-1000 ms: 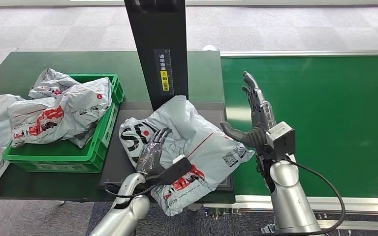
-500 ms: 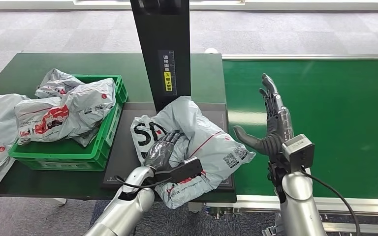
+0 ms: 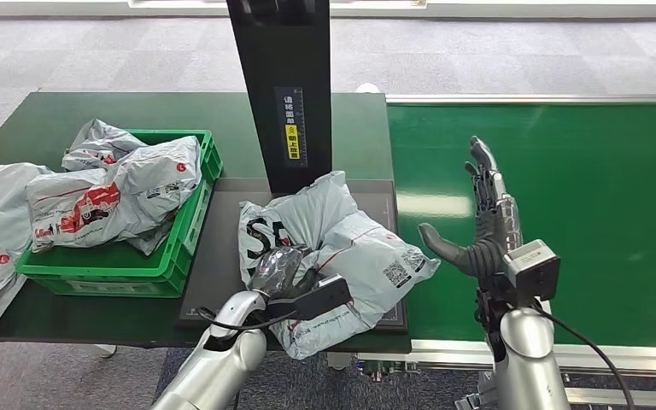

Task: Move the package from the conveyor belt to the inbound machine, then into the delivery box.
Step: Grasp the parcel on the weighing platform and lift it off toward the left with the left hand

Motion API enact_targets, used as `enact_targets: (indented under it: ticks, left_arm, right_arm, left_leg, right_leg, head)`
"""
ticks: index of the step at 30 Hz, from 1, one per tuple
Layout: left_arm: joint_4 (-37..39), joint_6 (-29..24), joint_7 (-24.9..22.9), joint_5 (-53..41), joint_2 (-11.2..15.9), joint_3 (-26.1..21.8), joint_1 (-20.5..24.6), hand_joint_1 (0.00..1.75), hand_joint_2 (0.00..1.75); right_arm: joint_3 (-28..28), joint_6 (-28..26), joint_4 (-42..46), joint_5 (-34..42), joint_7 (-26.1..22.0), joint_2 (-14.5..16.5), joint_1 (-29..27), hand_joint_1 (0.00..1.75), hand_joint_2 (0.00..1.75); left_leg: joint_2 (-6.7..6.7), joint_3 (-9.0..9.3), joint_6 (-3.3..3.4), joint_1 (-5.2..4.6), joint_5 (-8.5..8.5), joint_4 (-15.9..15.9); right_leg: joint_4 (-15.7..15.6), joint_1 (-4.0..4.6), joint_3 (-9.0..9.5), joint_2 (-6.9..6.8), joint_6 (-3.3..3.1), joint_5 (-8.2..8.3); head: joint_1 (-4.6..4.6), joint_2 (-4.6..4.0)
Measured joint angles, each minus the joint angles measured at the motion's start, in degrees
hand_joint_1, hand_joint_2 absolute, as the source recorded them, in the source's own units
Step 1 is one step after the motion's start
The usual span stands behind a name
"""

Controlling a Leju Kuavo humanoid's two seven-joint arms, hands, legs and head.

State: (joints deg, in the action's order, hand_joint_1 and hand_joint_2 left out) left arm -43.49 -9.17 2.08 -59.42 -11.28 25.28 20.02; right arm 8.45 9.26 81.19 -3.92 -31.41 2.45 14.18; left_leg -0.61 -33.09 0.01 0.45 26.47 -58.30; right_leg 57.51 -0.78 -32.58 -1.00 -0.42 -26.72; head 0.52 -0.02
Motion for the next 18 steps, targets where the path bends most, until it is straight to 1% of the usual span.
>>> enact_targets:
  ticks: [2, 4, 7, 9, 11, 12, 14, 18]
  left_arm:
    - [-1.0, -1.9, 2.7, 1.3, 0.0, -0.5, -0.9, 1.75, 1.75]
    - [-3.3, -5.6, 6.7, 2.8, 0.1, -1.0, -2.6, 1.75, 1.75]
    - [-10.6, -12.4, 11.9, 3.3, 0.6, -1.5, -6.3, 1.75, 1.75]
    - [-16.7, -18.1, 14.4, 0.7, 1.6, -1.8, -8.3, 1.75, 1.75]
    - [-22.6, -24.5, 17.1, -3.9, 3.1, -1.8, -9.9, 1.75, 1.75]
    - [-25.4, -26.8, 18.2, -5.9, 4.0, -1.8, -10.5, 1.75, 1.75]
    - [-30.0, -29.2, 19.6, -8.3, 5.5, -1.8, -11.5, 1.75, 1.75]
    - [-37.1, -30.8, 22.4, -10.7, 8.0, -1.9, -13.1, 1.75, 1.75]
  right_arm:
    - [-0.4, 0.0, 0.6, 0.0, 0.0, 0.0, -0.7, 0.0, 1.75]
    - [-0.7, 0.1, 1.4, 0.2, 0.1, 0.0, -1.3, 0.0, 1.75]
    - [-1.2, 0.4, 2.7, 0.5, 0.5, 0.0, -2.2, 0.0, 1.75]
    - [-1.4, 0.6, 3.1, 1.1, 0.5, 0.0, -2.5, 0.0, 1.75]
    - [-1.5, 1.0, 3.2, 1.9, 0.3, 0.0, -2.6, 0.0, 1.75]
    - [-1.5, 1.1, 3.1, 2.2, 0.1, 0.0, -2.5, 0.0, 1.75]
    - [-1.5, 1.1, 2.8, 2.8, -0.3, 0.0, -2.3, 0.0, 1.75]
    - [-1.5, 1.1, 2.0, 4.0, -0.8, 0.0, -1.5, 0.0, 1.75]
  left_leg:
    - [0.02, -0.03, 0.0, 0.0, 0.0, 0.0]
    - [0.08, -0.13, 0.0, 0.0, 0.0, 0.0]
    - [0.25, -0.39, -0.01, 0.0, 0.0, 0.0]
    - [0.32, -0.51, -0.01, 0.01, 0.0, 0.0]
    - [0.35, -0.55, -0.02, 0.02, 0.01, 0.0]
    - [0.35, -0.56, -0.03, 0.02, 0.02, 0.0]
    - [0.35, -0.59, -0.05, 0.04, 0.04, 0.0]
    - [0.37, -0.66, -0.07, 0.06, 0.05, 0.0]
  right_leg:
    - [0.0, 0.0, -0.05, 0.03, 0.0, 0.0]
    - [0.0, 0.0, -0.18, 0.1, -0.01, 0.0]
    - [0.0, 0.01, -0.51, 0.25, -0.04, 0.03]
    - [0.0, 0.02, -0.65, 0.32, -0.05, 0.04]
    - [0.0, 0.02, -0.71, 0.36, -0.05, 0.04]
    - [0.0, 0.03, -0.73, 0.36, -0.05, 0.03]
    - [0.0, 0.04, -0.76, 0.36, -0.05, 0.01]
    - [0.0, 0.07, -0.83, 0.37, -0.07, 0.0]
  head:
    - [-0.01, 0.0]
    - [-0.01, 0.0]
    - [0.01, 0.0]
    - [0.0, 0.01]
    - [0.01, 0.01]
    - [0.01, 0.01]
    - [0.01, 0.0]
    - [0.0, 0.0]
